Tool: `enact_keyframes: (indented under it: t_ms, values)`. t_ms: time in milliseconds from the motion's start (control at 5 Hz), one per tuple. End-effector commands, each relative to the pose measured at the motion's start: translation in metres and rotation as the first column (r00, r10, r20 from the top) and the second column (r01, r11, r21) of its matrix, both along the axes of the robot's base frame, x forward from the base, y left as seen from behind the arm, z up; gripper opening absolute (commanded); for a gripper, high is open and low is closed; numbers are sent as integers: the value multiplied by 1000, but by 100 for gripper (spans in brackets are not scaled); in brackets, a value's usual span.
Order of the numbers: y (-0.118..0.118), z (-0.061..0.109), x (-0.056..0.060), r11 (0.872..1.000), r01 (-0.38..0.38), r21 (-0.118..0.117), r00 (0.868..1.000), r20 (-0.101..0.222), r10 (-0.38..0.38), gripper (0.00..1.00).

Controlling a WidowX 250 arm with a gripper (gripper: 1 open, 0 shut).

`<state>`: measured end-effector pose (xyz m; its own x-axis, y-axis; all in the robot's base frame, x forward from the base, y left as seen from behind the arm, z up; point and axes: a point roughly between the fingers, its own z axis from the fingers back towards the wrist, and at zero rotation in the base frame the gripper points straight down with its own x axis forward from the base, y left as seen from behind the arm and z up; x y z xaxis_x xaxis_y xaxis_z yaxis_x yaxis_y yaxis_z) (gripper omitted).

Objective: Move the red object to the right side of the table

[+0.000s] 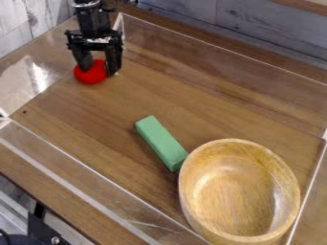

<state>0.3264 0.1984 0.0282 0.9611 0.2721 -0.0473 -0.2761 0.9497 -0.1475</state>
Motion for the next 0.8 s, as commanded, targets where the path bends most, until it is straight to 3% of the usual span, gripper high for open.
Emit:
enact_keyframes:
  t_ms: [0,200,400,600]
  values:
    - [18,-11,-3,1000,5,-5,1000,-4,-5,100]
    - [18,-16,-6,999,35,-26,999,-18,-35,100]
    - [14,-16,-8,1000,-13,-26,1000,-21,12,0]
    - [11,0,-10,1000,1,-24,1000,-1,-1,0]
